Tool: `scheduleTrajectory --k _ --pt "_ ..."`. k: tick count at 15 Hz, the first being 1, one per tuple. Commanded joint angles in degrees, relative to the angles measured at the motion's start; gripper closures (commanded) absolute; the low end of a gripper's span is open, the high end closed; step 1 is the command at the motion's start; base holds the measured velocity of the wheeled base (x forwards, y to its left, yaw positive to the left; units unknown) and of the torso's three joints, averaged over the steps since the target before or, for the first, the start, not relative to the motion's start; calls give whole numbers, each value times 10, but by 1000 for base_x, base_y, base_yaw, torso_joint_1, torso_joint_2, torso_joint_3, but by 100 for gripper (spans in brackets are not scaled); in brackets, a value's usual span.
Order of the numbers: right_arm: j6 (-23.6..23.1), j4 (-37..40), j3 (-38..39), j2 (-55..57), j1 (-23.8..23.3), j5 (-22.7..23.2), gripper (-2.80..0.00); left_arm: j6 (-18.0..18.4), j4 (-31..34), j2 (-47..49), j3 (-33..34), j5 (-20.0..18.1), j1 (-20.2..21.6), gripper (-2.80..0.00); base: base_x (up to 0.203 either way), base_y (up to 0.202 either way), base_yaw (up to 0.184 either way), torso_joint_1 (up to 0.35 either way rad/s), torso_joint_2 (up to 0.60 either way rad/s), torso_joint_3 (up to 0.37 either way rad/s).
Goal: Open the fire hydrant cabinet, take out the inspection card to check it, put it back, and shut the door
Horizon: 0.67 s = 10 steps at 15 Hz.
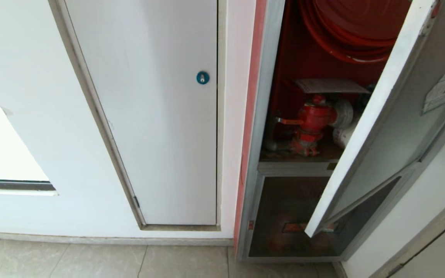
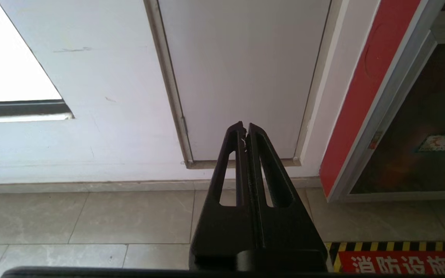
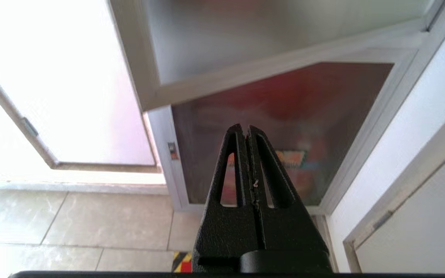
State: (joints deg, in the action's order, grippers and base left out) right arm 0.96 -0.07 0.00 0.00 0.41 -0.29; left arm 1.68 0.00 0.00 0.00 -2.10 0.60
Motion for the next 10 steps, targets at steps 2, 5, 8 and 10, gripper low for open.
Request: scheduleTrajectory --k 2,5,8,10 --pt "0 0 0 1 0 0 0 0 0 1 0 0 0 0 -196 0 1 4 3 0" --pt "0 0 0 1 0 0 0 1 0 1 0 0 0 0 -197 0 2 2 0 3" --pt "0 0 0 1 0 0 0 1 0 1 0 0 0 0 -194 0 1 5 2 1" --pt "0 0 0 1 0 0 0 0 0 1 0 0 0 0 -196 0 3 6 2 4"
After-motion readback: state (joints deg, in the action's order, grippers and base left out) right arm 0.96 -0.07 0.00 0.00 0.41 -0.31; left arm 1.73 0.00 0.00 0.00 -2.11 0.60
